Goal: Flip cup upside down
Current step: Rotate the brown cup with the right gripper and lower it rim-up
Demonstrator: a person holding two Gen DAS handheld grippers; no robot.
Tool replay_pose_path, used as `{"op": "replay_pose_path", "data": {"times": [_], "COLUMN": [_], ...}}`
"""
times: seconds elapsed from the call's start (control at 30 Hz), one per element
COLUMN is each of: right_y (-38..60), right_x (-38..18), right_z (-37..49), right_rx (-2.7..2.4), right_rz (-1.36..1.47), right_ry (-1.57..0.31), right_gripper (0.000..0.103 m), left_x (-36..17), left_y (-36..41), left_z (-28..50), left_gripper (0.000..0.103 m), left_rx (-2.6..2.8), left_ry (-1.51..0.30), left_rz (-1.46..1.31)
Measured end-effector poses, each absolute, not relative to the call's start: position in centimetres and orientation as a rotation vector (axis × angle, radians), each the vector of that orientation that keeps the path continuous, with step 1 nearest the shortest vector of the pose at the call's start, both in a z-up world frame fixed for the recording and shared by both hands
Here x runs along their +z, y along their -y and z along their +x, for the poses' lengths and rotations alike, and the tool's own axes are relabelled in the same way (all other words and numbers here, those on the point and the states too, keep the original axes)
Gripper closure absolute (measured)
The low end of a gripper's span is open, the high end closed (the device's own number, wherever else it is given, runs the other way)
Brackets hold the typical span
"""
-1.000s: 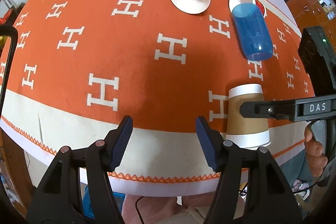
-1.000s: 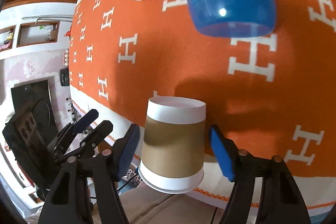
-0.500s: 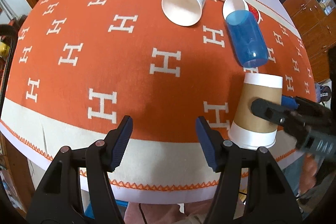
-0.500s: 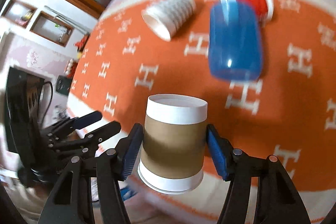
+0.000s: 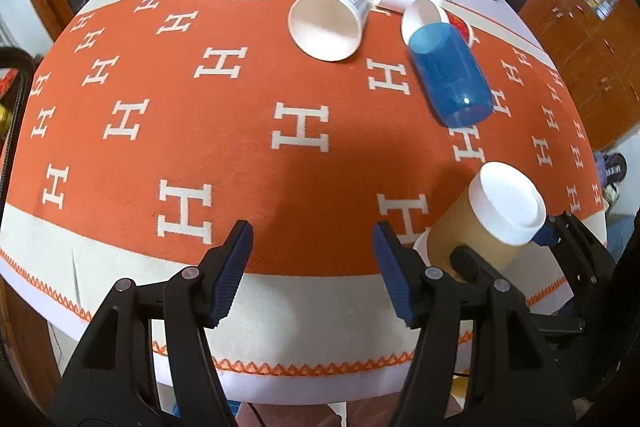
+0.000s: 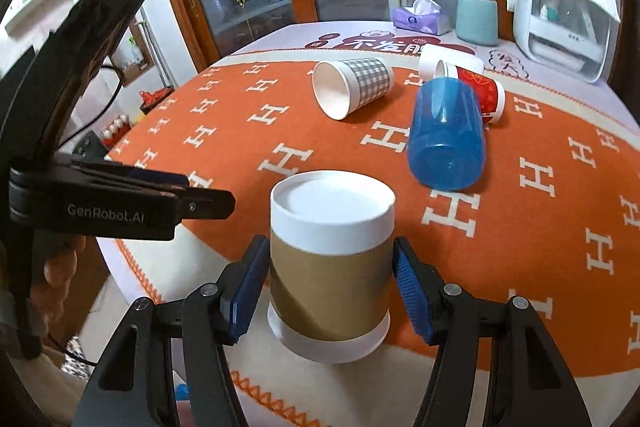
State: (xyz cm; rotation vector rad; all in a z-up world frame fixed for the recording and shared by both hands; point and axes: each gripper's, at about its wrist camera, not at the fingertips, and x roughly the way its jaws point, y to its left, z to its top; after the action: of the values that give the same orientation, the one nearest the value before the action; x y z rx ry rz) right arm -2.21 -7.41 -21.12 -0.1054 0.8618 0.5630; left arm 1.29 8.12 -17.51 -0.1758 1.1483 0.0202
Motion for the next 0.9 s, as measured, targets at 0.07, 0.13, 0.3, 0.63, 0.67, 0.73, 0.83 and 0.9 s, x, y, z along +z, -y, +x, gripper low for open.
{"op": "replay_pose_path", "data": {"times": [0.07,0.13,0.3,0.63,0.67,0.73,0.83,0.9], "right_y": [7.2,7.2,7.9,10.8,11.2,11.7,12.4,12.6], "right_x": [-21.5,-21.8,-21.6,-18.0,-17.6,-16.9,-15.5,-14.2], "right_z": [-2.7,-3.0,-3.8,-6.0,-6.1,-6.5,-7.0,-7.3], "right_rx": [0.534,0.503,0.428,0.326,0.316,0.302,0.279,0.263], "right_rz": [-0.117,-0.123,-0.075,0.053,0.079,0.109,0.13,0.132], "right_ry": [-0.877,-0.892,-0.91,-0.936,-0.947,-0.954,-0.952,-0.946], "right_gripper": [0.038,0.034,0.022,0.019,0.019,0.019,0.019,0.019], "left_x": [-17.4,-17.2,-17.0,-15.8,-15.6,-15.1,-13.9,-13.0], "left_y": [-7.9,-7.6,-6.6,-5.2,-5.0,-4.7,-4.3,-4.2], "left_z": [0.9,0.6,-0.1,-1.2,-1.3,-1.6,-2.2,-2.5], "left_gripper": [0.044,0.044,0.042,0.037,0.037,0.037,0.037,0.037], "left_rx": [0.009,-0.007,-0.069,-0.128,-0.13,-0.13,-0.124,-0.116], "left_ry": [-1.131,-1.111,-1.103,-1.101,-1.099,-1.089,-1.063,-1.048], "left_rz": [-0.147,-0.115,-0.071,-0.026,-0.02,-0.006,0.01,0.013]}}
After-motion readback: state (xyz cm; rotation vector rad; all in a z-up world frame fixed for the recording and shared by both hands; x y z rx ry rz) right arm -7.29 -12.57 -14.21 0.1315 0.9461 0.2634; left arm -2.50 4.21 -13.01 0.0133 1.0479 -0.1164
